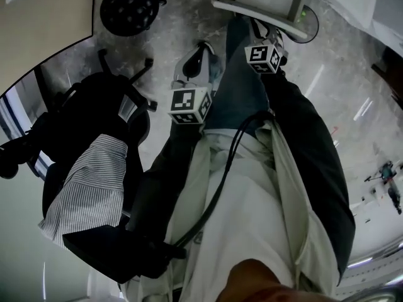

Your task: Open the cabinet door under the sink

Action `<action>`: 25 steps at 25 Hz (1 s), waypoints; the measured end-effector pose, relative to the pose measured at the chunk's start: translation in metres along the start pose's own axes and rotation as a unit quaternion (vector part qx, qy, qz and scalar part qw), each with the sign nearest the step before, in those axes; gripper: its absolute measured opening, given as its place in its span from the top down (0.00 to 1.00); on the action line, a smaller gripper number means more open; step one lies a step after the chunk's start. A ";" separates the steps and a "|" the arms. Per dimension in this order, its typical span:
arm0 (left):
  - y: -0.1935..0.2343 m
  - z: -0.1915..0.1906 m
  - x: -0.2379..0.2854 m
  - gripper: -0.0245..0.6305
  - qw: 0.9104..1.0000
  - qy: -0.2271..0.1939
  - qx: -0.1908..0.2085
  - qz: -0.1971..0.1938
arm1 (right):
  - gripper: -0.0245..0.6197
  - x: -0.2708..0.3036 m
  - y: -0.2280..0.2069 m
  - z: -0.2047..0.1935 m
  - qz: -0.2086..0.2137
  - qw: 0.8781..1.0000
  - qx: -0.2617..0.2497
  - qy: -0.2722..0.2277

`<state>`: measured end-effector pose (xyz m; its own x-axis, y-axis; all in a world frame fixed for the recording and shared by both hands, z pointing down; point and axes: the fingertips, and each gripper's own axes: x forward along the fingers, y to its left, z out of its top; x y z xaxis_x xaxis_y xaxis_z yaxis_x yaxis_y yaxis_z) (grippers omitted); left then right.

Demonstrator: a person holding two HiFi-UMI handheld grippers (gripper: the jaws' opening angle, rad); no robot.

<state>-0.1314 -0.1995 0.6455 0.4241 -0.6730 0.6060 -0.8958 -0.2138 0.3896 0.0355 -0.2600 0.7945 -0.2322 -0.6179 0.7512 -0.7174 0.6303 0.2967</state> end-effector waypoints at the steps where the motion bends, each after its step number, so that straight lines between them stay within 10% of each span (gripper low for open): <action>1: 0.001 -0.006 -0.007 0.95 1.000 0.004 0.002 -0.004 | 0.87 -0.004 0.004 -0.002 -0.006 1.000 0.009 0.002; 15: -0.013 -0.046 -0.046 0.95 0.996 0.062 0.016 -0.056 | 0.87 -0.011 0.018 -0.007 -0.012 0.997 0.068 0.036; 25: -0.092 -0.042 -0.045 0.95 0.985 0.078 0.091 -0.121 | 0.87 -0.097 0.033 -0.015 -0.009 0.964 0.265 0.003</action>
<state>-0.0621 -0.1201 0.6114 0.6303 -0.4730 0.6157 -0.7693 -0.4871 0.4134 0.0441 -0.1725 0.7399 -0.2133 -0.6226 0.7529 -0.9567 0.2893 -0.0317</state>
